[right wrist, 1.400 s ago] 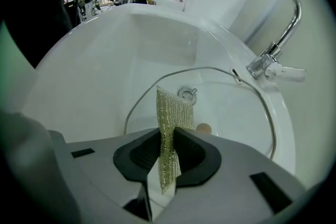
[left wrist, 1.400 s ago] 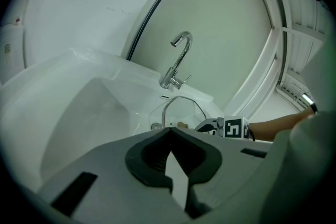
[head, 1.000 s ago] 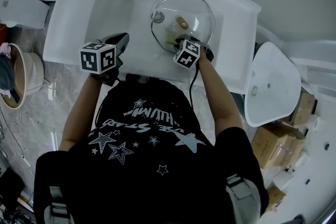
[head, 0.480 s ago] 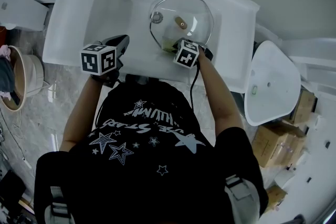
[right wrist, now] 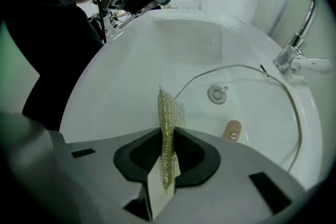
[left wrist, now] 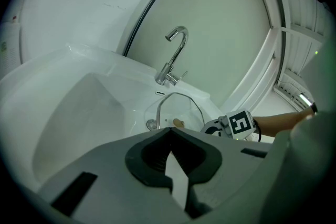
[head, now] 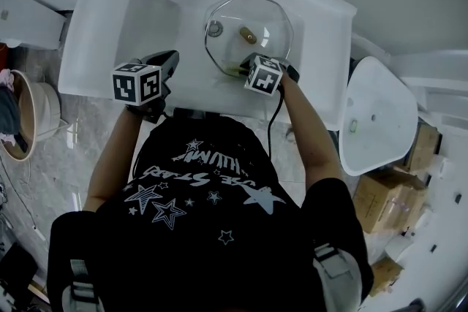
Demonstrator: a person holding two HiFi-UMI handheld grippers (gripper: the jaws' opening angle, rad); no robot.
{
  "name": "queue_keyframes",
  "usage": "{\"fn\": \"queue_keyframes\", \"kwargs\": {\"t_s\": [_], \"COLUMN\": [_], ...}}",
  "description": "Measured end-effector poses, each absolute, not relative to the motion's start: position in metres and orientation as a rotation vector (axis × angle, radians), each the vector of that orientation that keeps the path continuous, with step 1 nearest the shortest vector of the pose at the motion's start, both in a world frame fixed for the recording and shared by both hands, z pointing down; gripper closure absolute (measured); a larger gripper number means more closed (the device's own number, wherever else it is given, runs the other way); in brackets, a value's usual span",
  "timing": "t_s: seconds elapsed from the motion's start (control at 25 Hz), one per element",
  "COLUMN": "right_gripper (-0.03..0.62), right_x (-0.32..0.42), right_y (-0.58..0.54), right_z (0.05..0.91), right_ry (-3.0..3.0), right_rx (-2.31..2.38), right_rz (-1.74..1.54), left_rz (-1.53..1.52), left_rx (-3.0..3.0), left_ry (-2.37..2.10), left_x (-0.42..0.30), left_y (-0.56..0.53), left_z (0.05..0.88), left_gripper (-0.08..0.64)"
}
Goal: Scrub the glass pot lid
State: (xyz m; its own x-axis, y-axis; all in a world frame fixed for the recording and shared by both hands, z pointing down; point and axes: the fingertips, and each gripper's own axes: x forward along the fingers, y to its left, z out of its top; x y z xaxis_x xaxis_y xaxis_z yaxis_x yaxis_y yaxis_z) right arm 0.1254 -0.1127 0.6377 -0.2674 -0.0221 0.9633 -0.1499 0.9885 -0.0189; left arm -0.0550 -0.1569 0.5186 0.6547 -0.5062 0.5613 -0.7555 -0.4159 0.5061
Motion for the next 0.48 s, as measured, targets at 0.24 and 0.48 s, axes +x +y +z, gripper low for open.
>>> {"fn": "queue_keyframes", "kwargs": {"t_s": [0.24,0.48], "right_gripper": [0.525,0.525], "right_x": [0.141,0.167], "right_y": [-0.153,-0.217], "right_z": [0.609,0.574], "right_ry": [-1.874,-1.832], "right_rx": [0.307,0.628], "right_rz": [0.055,-0.084], "left_rz": [0.408,0.406], "left_rx": [2.107,2.102], "left_ry": [-0.980,-0.994], "left_x": [-0.052,-0.054], "left_y": [-0.163,-0.172], "left_z": [0.517,0.514], "left_gripper": [0.552,0.552]}}
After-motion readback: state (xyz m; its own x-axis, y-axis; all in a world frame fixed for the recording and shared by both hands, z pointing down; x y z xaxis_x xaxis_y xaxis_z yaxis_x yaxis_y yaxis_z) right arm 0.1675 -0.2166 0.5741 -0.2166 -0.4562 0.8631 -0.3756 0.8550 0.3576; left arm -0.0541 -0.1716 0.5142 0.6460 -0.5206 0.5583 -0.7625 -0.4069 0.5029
